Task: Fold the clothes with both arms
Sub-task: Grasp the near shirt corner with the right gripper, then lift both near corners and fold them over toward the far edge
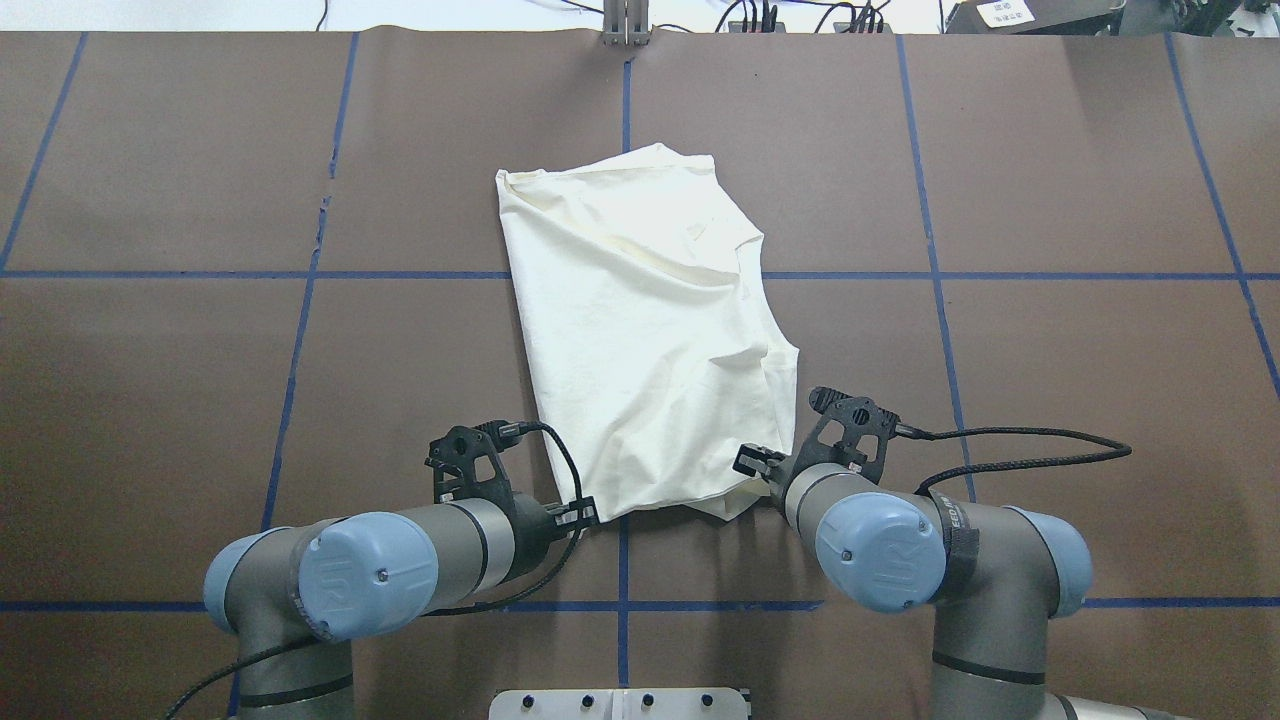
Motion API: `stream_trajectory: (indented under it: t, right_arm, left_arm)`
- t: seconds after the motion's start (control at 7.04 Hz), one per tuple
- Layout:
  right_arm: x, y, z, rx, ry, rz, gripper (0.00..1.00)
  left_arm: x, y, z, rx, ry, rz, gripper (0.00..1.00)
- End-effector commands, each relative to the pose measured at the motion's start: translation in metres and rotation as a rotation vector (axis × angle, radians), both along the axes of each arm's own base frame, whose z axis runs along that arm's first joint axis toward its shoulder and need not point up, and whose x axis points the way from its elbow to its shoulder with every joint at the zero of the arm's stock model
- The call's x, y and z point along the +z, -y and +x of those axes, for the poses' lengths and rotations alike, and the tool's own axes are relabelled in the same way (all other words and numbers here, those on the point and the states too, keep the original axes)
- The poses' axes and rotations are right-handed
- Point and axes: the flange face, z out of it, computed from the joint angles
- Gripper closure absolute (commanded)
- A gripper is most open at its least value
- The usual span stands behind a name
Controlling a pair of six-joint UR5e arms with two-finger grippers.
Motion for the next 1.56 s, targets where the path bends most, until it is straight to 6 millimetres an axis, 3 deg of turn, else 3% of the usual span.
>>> stream_trajectory:
  t: [0.0, 0.28, 0.43, 0.71, 0.99, 1.14, 1.28, 1.42]
  right_arm:
    - [-0.003, 0.0, -0.001, 0.001, 0.007, -0.001, 1.0]
    - [-0.009, 0.0, 0.001, 0.018, 0.028, -0.013, 1.0]
    - [-0.022, 0.0, 0.01, 0.022, 0.056, -0.007, 1.0]
    - [-0.078, -0.02, 0.069, 0.024, 0.074, -0.026, 1.0]
    - [-0.14, -0.081, 0.135, -0.007, 0.132, -0.114, 1.0]
    - [-0.155, -0.108, 0.158, -0.028, 0.139, -0.159, 1.0]
    - [-0.157, -0.115, 0.16, -0.034, 0.138, -0.167, 1.0]
    - [-0.154, -0.117, 0.143, -0.039, 0.115, -0.166, 1.0]
  left_arm:
    - [-0.001, 0.0, 0.0, 0.0, -0.001, 0.0, 1.0]
    - [-0.001, 0.0, -0.001, 0.0, -0.003, 0.001, 1.0]
    - [-0.013, -0.001, -0.013, 0.005, -0.024, 0.014, 1.0]
    - [-0.069, -0.009, -0.074, 0.069, -0.043, 0.054, 1.0]
    - [-0.129, -0.039, -0.165, 0.126, -0.033, 0.027, 1.0]
    - [-0.142, -0.048, -0.199, 0.127, -0.03, 0.015, 1.0]
    - [-0.145, -0.052, -0.21, 0.125, -0.024, -0.008, 1.0]
    - [-0.139, -0.051, -0.196, 0.131, 0.004, -0.012, 1.0]
